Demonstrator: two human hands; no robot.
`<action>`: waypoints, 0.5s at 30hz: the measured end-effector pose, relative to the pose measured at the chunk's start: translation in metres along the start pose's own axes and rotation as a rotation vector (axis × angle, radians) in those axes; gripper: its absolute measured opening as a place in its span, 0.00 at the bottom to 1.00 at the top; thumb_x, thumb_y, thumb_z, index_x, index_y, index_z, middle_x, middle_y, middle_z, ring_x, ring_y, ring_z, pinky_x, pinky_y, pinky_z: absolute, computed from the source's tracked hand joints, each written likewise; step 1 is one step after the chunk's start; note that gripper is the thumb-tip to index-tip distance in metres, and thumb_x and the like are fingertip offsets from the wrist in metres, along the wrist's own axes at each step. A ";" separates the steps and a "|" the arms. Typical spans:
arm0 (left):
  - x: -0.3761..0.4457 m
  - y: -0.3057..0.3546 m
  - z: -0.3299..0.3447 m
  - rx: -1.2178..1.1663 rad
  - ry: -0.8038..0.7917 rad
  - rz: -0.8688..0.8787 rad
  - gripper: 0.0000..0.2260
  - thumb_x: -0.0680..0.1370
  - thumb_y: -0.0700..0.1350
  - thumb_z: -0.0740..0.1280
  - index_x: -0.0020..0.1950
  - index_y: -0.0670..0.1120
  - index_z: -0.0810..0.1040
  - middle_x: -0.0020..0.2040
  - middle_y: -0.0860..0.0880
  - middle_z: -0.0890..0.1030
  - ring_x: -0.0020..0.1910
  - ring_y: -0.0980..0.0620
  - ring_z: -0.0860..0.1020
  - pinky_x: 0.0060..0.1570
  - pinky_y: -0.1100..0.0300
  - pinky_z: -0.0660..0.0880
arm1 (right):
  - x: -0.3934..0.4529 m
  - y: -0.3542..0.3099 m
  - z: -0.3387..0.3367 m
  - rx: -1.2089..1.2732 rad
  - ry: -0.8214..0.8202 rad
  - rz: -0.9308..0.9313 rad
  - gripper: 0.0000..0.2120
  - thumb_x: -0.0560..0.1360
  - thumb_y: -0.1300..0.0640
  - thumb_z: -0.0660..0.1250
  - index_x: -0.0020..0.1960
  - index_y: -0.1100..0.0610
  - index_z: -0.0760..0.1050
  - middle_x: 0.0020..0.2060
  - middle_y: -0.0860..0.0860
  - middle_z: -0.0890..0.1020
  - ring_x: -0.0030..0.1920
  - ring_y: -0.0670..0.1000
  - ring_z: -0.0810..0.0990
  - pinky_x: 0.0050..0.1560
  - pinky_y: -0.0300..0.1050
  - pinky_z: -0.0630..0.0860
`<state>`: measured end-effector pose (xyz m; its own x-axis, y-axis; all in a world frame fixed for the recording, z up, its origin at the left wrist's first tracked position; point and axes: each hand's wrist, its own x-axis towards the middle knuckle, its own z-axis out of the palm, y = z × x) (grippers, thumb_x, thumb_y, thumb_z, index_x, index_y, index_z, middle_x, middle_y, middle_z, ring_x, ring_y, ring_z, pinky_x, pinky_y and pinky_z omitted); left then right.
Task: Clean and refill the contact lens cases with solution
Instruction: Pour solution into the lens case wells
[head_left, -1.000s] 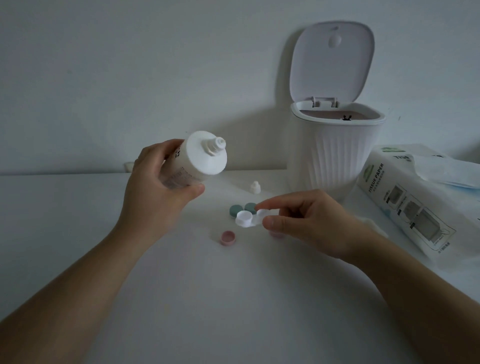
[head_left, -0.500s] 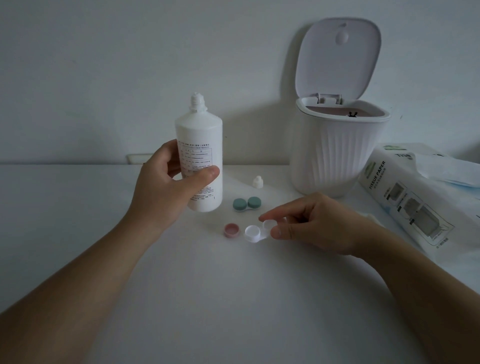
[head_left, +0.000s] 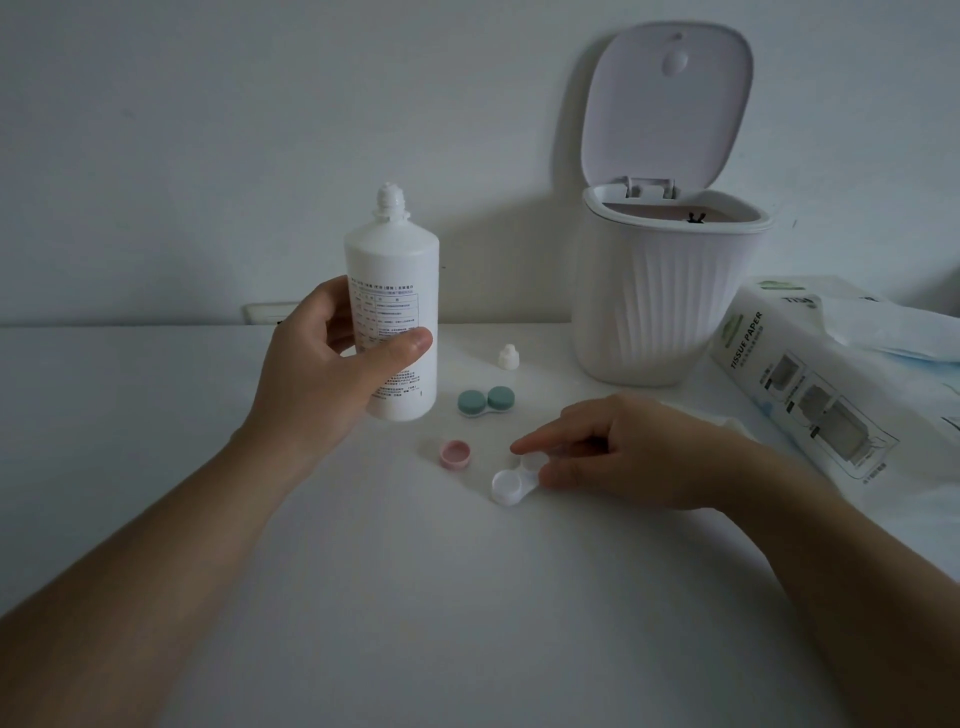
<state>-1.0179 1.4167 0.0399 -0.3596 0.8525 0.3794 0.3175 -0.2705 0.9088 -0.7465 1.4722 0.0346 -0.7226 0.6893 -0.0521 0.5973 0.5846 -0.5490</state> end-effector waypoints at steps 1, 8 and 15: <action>0.001 0.000 0.000 0.003 0.001 -0.004 0.16 0.73 0.47 0.78 0.58 0.55 0.80 0.48 0.57 0.85 0.31 0.66 0.77 0.26 0.76 0.67 | 0.000 -0.001 0.000 -0.009 -0.002 0.004 0.14 0.76 0.44 0.70 0.61 0.32 0.78 0.43 0.31 0.78 0.45 0.35 0.77 0.47 0.25 0.68; -0.001 0.001 0.001 0.046 0.007 -0.018 0.19 0.70 0.51 0.78 0.59 0.57 0.78 0.49 0.58 0.85 0.34 0.65 0.78 0.28 0.45 0.76 | 0.000 -0.002 0.005 -0.021 0.075 0.015 0.17 0.75 0.45 0.72 0.62 0.34 0.75 0.37 0.31 0.78 0.36 0.33 0.75 0.40 0.23 0.68; -0.002 0.004 0.002 -0.056 0.003 -0.032 0.23 0.66 0.60 0.77 0.58 0.58 0.77 0.53 0.61 0.84 0.42 0.61 0.84 0.23 0.73 0.68 | 0.001 -0.006 0.006 -0.049 0.134 0.022 0.05 0.73 0.46 0.73 0.43 0.45 0.78 0.47 0.50 0.86 0.42 0.48 0.82 0.48 0.48 0.80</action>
<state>-1.0140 1.4146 0.0426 -0.3717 0.8596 0.3506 0.2566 -0.2678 0.9287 -0.7526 1.4666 0.0328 -0.6580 0.7514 0.0496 0.6314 0.5864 -0.5074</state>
